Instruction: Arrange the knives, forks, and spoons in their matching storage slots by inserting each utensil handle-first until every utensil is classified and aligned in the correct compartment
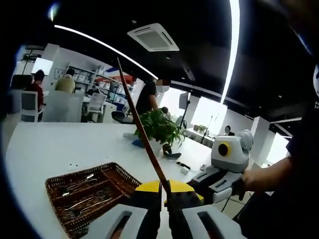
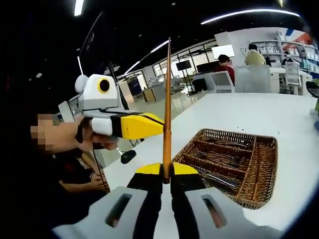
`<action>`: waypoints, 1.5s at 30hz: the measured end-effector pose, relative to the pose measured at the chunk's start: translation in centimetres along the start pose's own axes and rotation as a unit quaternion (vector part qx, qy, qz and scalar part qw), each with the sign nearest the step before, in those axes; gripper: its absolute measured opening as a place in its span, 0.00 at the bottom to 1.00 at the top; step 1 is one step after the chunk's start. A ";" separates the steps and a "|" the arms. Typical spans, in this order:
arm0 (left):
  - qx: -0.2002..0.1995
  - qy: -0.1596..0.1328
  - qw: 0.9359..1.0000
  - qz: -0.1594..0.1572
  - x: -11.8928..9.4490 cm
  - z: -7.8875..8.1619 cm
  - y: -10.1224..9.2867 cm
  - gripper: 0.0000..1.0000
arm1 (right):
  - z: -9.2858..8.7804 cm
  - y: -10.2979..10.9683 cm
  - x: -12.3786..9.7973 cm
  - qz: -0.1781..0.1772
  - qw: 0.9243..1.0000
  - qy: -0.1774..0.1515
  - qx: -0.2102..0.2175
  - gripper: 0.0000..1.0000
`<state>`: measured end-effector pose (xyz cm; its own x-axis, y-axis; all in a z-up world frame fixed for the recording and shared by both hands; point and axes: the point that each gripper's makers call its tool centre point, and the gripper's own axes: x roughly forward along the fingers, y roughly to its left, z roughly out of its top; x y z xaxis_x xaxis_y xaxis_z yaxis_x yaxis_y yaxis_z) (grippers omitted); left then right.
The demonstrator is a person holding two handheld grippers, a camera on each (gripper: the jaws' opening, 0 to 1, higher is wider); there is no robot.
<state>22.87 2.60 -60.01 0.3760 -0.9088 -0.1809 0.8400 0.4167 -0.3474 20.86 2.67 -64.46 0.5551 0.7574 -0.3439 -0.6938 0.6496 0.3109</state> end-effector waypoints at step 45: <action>0.162 0.064 0.965 0.197 -10.6 0.6 9.0 0.83 | -0.8 -9.3 -6.8 -0.166 0.981 0.092 0.041 0.03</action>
<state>26.64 15.98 -60.65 0.6570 -0.6629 -0.3591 0.7280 0.6816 0.0735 23.12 -8.59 -65.73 0.6470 0.4831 -0.5899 -0.4448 0.8675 0.2225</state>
